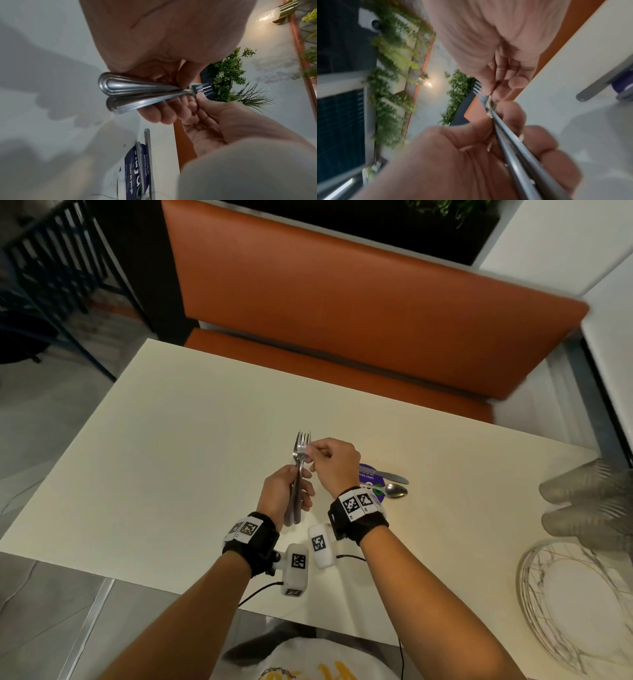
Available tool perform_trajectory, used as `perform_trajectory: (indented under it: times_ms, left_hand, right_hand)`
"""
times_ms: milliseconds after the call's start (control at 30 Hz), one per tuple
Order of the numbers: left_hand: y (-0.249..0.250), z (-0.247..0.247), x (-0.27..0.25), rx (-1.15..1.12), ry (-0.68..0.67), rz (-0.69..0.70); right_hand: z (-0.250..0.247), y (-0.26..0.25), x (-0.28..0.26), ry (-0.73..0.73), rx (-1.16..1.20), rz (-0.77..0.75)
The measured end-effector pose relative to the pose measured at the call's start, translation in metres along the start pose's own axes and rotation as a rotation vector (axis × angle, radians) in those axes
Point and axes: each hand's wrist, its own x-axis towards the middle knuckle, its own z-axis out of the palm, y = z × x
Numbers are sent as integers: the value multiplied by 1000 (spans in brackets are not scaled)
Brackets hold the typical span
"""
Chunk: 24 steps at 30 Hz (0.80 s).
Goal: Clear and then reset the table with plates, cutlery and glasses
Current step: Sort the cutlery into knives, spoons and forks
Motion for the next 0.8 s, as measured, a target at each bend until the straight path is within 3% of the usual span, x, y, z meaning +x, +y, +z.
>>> perform_trajectory:
  times_ms: [433, 633, 800]
  left_hand:
    - [-4, 7, -2, -22, -48, 16]
    - [-10, 8, -1, -27, 6, -57]
    - [-11, 5, 2, -34, -20, -128]
  right_hand:
    - [-11, -1, -3, 10, 85, 90]
    - [-8, 7, -11, 13, 25, 34]
    - [-19, 9, -3, -83, -50, 34]
